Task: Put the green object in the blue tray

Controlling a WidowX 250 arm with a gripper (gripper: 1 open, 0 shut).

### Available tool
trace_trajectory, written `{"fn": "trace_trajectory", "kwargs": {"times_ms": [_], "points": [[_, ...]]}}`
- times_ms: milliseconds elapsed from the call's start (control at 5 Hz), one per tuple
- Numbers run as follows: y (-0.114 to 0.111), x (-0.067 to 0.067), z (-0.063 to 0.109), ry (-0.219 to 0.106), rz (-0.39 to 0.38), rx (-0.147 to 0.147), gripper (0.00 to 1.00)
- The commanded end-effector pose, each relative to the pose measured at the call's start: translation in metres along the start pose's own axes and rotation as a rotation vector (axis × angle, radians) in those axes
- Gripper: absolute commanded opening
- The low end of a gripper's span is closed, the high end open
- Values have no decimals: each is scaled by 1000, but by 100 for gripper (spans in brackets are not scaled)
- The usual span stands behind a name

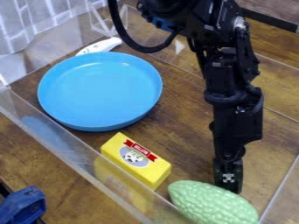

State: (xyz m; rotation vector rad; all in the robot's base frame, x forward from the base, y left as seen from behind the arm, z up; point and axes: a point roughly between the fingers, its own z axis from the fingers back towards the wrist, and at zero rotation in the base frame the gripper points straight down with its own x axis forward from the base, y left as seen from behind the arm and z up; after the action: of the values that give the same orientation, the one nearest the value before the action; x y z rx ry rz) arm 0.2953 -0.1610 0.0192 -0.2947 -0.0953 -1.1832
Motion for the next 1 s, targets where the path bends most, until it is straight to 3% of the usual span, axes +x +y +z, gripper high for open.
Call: {"fn": "trace_trajectory", "kwargs": {"times_ms": [0,800], "points": [[-31,-4,-19,64,-55,-83,100],[-34,0,-24,73,-75,-126,100]]}}
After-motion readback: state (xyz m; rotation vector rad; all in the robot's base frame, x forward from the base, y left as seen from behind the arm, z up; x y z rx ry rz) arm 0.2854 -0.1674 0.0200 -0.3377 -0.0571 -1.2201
